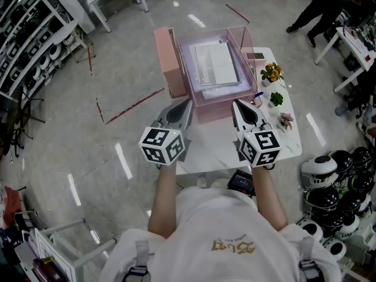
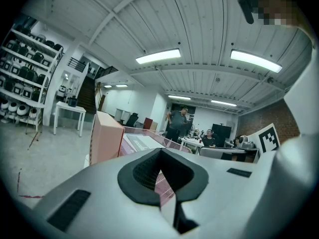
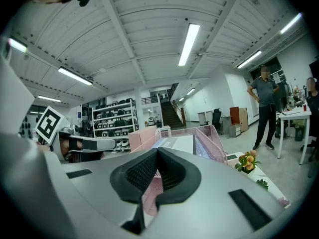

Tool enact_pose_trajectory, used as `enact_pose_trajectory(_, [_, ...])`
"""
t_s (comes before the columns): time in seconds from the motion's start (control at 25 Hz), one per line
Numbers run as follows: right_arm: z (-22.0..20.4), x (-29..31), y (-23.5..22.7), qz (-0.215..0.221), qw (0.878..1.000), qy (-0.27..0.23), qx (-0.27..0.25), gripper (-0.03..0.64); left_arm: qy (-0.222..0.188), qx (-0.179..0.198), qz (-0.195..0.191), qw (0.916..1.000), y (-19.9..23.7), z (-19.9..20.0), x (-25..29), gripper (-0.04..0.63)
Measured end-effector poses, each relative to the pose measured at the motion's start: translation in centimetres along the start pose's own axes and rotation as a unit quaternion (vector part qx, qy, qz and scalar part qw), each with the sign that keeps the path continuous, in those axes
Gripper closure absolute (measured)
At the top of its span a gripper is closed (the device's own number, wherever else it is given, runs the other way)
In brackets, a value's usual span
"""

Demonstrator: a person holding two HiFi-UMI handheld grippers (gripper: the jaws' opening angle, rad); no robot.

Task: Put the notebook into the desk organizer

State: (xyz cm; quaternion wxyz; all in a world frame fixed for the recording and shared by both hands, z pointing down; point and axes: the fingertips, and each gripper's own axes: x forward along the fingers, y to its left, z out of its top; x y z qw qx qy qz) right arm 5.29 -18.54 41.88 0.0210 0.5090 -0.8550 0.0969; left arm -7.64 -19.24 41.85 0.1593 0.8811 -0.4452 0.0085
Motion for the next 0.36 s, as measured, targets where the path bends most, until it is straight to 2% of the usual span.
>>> enact_pose_trajectory(0.36, [-0.14, -0.12, 0.23, 0.003, 1.000, 0.000, 0.000, 0.607, 0.000, 0.000, 0.002, 1.0000, -0.03, -0.15, -0.23, 0.578])
